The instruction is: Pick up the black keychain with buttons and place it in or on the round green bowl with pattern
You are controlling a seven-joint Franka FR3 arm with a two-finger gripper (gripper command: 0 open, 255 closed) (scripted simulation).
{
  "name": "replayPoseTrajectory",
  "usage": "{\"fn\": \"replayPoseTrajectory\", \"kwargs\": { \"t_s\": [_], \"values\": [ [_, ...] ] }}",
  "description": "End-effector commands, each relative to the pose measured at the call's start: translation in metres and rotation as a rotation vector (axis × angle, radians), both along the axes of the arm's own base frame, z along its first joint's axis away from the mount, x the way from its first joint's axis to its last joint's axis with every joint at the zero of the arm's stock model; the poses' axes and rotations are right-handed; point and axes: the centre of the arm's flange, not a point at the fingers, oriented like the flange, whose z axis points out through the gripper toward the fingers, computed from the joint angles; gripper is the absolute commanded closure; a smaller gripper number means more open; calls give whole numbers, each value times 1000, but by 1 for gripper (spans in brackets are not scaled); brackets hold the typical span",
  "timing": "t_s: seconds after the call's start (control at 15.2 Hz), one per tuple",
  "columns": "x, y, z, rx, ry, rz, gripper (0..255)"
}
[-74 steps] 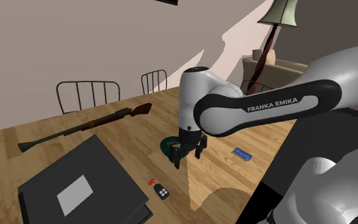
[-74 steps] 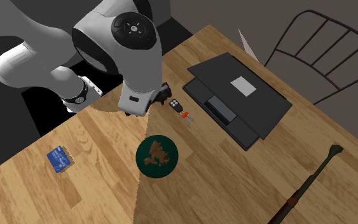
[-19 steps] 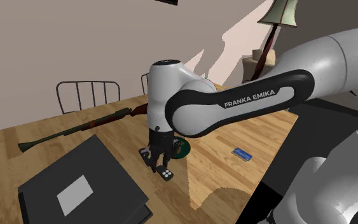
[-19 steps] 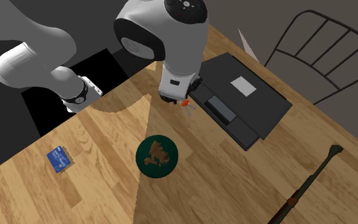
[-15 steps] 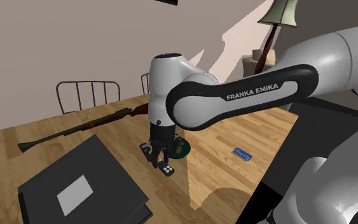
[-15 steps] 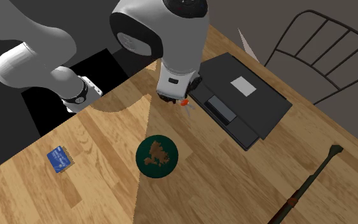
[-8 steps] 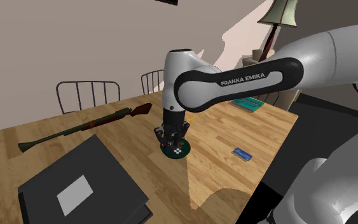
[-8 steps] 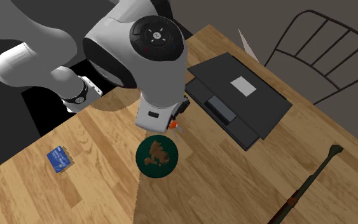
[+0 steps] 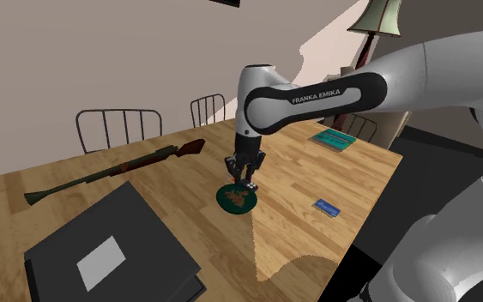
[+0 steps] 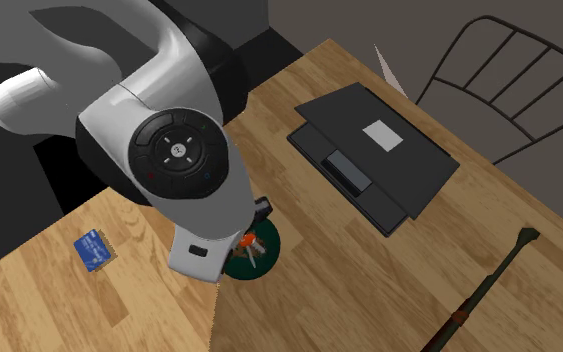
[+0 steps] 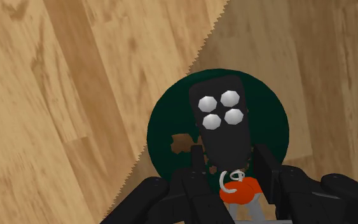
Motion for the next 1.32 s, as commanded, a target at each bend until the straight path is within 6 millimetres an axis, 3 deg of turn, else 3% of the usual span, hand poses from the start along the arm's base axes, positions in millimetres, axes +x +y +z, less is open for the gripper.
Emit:
{"fn": "replayPoseTrajectory", "kwargs": {
  "t_s": [0.0, 0.73, 1.25],
  "values": [
    [3, -2, -8, 0, 0, 1, 255],
    [3, -2, -67, 0, 0, 1, 255],
    [3, -2, -68, 0, 0, 1, 255]
  ]
}}
